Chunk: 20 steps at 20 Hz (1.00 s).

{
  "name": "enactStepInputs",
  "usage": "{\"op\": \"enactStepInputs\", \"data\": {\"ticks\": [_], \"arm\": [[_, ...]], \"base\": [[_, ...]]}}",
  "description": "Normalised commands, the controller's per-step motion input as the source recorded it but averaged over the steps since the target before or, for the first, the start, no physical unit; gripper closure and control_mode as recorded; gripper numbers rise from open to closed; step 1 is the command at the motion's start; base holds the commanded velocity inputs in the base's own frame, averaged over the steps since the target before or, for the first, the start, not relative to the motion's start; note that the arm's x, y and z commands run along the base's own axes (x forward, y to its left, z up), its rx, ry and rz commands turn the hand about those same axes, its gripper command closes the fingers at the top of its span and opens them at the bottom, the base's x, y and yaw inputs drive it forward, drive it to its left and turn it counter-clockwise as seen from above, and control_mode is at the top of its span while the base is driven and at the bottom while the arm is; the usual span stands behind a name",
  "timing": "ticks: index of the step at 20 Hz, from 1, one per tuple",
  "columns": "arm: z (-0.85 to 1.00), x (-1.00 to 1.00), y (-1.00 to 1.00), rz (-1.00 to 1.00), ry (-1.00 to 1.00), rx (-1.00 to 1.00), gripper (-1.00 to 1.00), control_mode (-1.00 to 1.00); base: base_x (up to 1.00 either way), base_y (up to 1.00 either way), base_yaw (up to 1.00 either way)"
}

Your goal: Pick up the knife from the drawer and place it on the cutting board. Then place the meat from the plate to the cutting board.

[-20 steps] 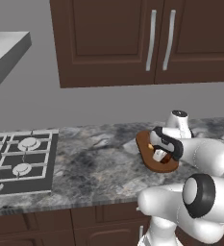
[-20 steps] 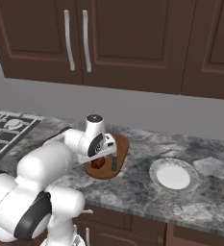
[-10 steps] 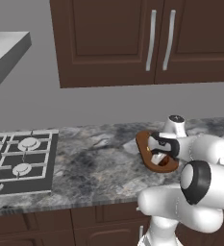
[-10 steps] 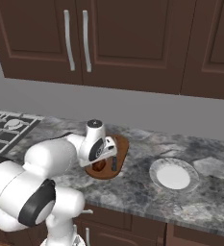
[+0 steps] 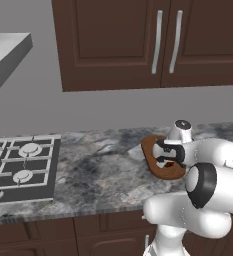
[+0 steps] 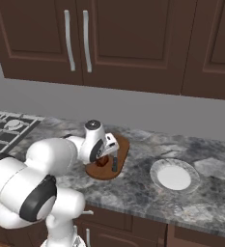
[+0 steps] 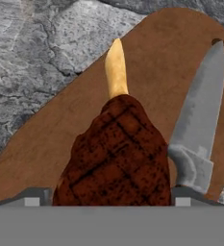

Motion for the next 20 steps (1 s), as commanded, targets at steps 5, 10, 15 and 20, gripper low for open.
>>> {"op": "enactStepInputs", "data": {"ticks": [5,10,15,20], "arm": [[-0.07,0.00,0.00,0.00,-0.10,0.00,-1.00,-1.00],[-0.20,0.00,0.00,0.00,-0.03,0.00,-1.00,-1.00],[0.31,-0.13,0.00,0.00,-0.16,0.00,-1.00,-1.00],[0.32,-0.31,0.00,0.00,-0.14,0.00,-1.00,-1.00]], "base": [[0.00,0.00,0.00],[0.00,0.00,0.00],[0.00,0.00,0.00],[0.00,0.00,0.00]]}}
